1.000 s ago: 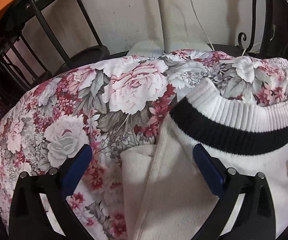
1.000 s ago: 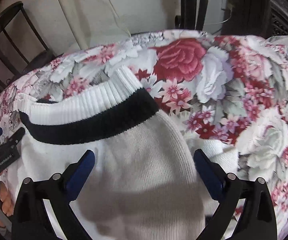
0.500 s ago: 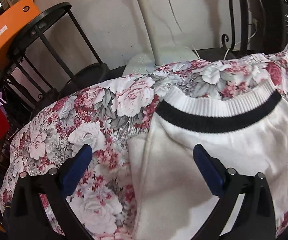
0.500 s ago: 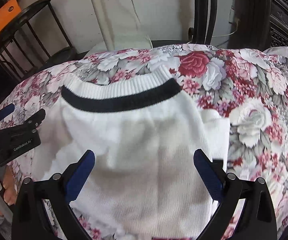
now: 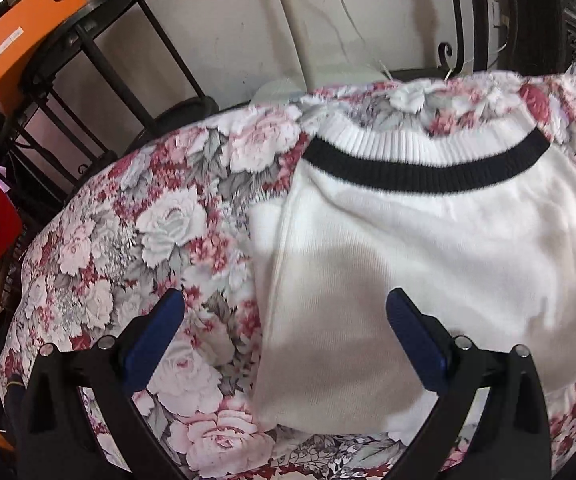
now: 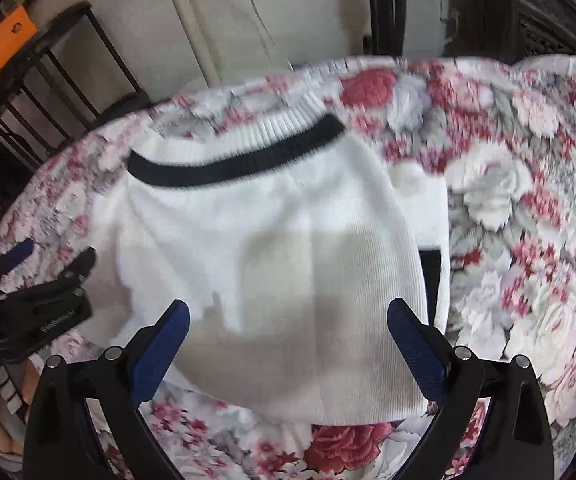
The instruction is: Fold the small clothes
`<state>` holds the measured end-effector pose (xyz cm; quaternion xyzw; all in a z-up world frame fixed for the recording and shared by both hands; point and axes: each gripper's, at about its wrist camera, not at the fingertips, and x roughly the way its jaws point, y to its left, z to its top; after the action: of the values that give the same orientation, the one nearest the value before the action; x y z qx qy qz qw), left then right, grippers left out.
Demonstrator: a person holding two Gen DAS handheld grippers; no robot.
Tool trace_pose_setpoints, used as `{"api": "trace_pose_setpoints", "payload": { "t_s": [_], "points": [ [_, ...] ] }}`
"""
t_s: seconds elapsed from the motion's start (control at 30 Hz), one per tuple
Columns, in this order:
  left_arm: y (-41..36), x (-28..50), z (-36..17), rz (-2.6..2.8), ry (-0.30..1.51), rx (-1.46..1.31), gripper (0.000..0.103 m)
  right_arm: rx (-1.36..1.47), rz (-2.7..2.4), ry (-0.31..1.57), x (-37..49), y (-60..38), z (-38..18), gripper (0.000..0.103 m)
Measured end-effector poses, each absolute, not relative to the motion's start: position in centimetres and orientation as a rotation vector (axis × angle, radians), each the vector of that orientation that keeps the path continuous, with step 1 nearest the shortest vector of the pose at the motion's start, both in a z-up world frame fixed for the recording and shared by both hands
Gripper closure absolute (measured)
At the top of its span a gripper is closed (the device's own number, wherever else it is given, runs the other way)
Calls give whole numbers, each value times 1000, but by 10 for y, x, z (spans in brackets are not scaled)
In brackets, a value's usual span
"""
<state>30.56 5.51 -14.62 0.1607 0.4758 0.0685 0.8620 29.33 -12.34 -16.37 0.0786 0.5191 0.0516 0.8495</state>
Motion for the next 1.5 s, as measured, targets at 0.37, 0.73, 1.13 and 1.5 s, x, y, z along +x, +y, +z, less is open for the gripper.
{"api": "trace_pose_setpoints", "payload": {
  "t_s": [0.37,0.73,1.13,1.5],
  "points": [
    [74,297,-198,111,1138,314,4,-118,68,1146,276,-102,-214,3],
    [118,292,-156,94,1202,22,5,-42,71,1102,251,-117,-180,4],
    [112,318,-210,86,1256,64,4,200,-60,1160,306,-161,-215,4],
    [109,317,-183,48,1287,-2,5,341,145,881,362,-182,-170,22]
  ]
}}
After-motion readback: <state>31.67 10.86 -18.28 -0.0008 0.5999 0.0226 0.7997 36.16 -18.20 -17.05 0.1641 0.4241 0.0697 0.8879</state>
